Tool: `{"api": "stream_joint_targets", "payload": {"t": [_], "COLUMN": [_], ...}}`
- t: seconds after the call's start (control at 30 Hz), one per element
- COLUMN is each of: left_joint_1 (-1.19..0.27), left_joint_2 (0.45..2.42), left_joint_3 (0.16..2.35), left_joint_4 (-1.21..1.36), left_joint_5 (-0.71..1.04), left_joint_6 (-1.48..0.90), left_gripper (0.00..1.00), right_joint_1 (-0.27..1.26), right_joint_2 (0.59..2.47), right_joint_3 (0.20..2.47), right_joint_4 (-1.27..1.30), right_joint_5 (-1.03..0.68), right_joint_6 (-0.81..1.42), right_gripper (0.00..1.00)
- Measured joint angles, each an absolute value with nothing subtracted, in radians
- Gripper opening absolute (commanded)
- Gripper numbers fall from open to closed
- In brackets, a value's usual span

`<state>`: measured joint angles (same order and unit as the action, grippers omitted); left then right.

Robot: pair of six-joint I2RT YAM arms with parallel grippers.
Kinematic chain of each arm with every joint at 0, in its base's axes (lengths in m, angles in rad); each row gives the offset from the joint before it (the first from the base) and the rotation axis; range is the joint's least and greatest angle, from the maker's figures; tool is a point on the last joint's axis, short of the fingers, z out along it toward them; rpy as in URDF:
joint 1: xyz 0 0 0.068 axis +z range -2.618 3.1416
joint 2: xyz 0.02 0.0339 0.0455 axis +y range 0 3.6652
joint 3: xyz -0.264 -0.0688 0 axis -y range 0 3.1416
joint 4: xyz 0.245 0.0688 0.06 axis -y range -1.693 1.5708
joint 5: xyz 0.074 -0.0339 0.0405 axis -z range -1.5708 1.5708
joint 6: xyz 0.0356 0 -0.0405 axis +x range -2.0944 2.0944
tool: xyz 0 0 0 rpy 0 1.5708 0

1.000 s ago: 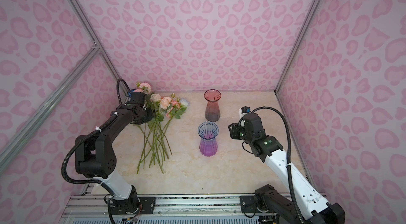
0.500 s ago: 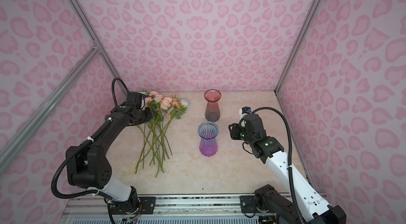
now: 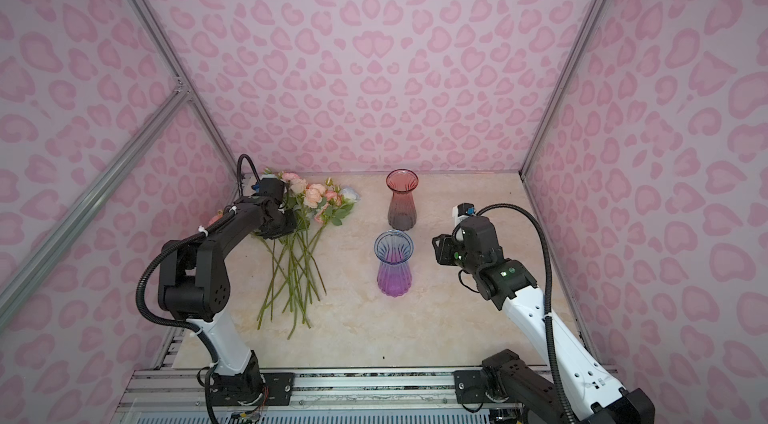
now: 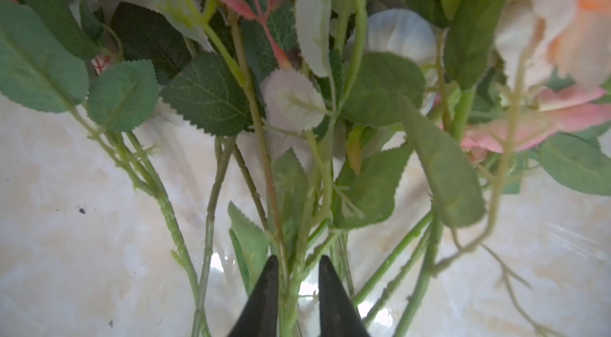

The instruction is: Arrange the flowers into the vase

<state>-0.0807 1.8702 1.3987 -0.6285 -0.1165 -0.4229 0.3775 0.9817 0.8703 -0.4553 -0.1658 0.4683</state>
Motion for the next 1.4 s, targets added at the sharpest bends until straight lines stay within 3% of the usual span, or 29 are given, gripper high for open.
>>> {"api": "stream_joint_targets", "payload": {"t": [0.2, 0.57, 1.03, 1.4], "left_joint_1": [-0.083, -0.086, -0.109, -0.113], "left_joint_2": [1.971, 1.991, 1.657, 1.341], "left_joint_3": [1.487, 1.486, 1.395, 1.355], "left_joint_4": [-0.633, -0.632, -0.686, -0.705], "left_joint_5": [-0.154, -0.17, -0.115, 0.031], "left_joint_6": [-0.406, -0.389, -0.403, -0.365], "left_gripper": [0.24, 0.03, 0.03, 0.03], "right_joint_1": [0.375, 0.364, 0.358, 0.358], "right_joint_2": [0.999, 0.987, 0.999, 0.994], "right_joint_3": [0.871, 0.865, 0.879, 0.89], "right_joint_4": [-0.455, -0.45, -0.431, -0.432], "right_joint_5": [-0.166, -0.171, -0.217, -0.218], "right_joint_6": [0.468, 0.469, 0.487, 0.488], "right_gripper": [0.42, 0.42, 0.42, 0.42]}}
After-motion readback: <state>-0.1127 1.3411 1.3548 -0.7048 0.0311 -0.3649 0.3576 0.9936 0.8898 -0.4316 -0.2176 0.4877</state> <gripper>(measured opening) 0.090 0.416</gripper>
